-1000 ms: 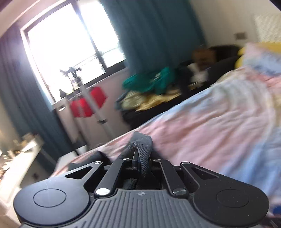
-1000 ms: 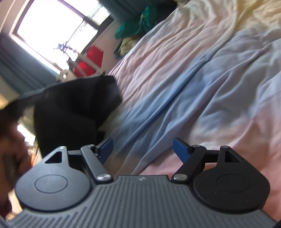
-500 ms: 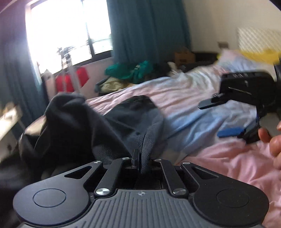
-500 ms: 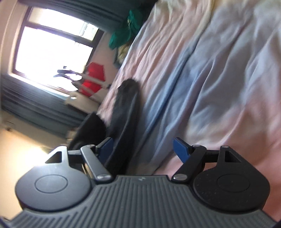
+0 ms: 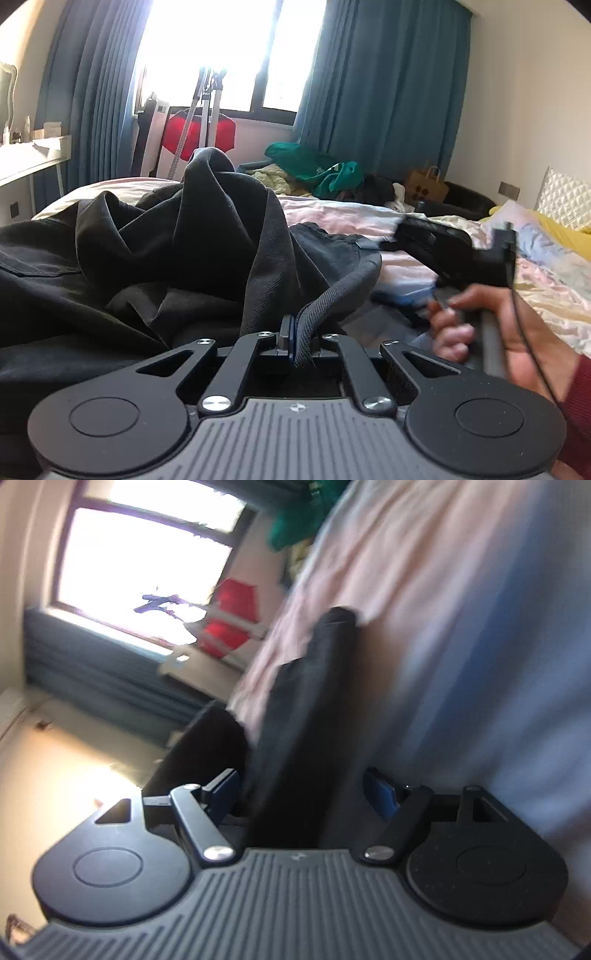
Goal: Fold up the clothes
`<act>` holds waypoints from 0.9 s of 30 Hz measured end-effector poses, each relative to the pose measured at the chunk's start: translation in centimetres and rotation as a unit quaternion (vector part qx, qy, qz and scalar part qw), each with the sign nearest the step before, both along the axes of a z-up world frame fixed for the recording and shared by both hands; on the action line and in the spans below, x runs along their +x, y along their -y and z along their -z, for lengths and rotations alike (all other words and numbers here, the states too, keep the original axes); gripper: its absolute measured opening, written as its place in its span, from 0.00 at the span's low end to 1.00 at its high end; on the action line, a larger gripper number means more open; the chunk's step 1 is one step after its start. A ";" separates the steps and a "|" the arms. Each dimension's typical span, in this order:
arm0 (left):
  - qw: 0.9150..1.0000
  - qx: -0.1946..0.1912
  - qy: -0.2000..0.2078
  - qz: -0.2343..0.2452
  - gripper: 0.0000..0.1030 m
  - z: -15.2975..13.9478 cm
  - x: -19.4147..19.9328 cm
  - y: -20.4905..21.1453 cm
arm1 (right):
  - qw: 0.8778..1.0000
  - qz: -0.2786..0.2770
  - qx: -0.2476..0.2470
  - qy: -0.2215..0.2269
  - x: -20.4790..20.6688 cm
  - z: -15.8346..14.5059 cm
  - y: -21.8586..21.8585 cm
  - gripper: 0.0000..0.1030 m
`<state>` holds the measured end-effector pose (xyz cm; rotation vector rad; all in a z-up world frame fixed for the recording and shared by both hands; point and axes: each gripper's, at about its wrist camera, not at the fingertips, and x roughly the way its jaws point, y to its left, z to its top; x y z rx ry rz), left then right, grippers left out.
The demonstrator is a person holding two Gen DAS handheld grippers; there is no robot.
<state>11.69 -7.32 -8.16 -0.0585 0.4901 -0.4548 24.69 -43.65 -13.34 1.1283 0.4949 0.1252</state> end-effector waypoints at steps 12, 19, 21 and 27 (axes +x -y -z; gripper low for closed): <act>0.999 -0.037 0.004 0.025 0.04 0.4 0.2 -0.8 | 0.998 -0.012 -0.064 0.001 3.8 -1.6 -0.8 0.09; 0.997 -0.016 0.035 0.069 0.05 -1.4 0.0 1.3 | 0.992 0.068 -0.091 0.051 -2.5 -7.7 3.3 0.09; 0.994 0.011 0.059 0.094 0.07 -2.4 0.2 2.6 | 0.989 0.092 -0.104 0.054 -5.0 -9.4 5.4 0.09; 0.978 0.067 0.075 0.184 0.16 -4.7 0.1 6.9 | 0.970 0.198 -0.135 0.042 -14.3 -11.5 11.2 0.09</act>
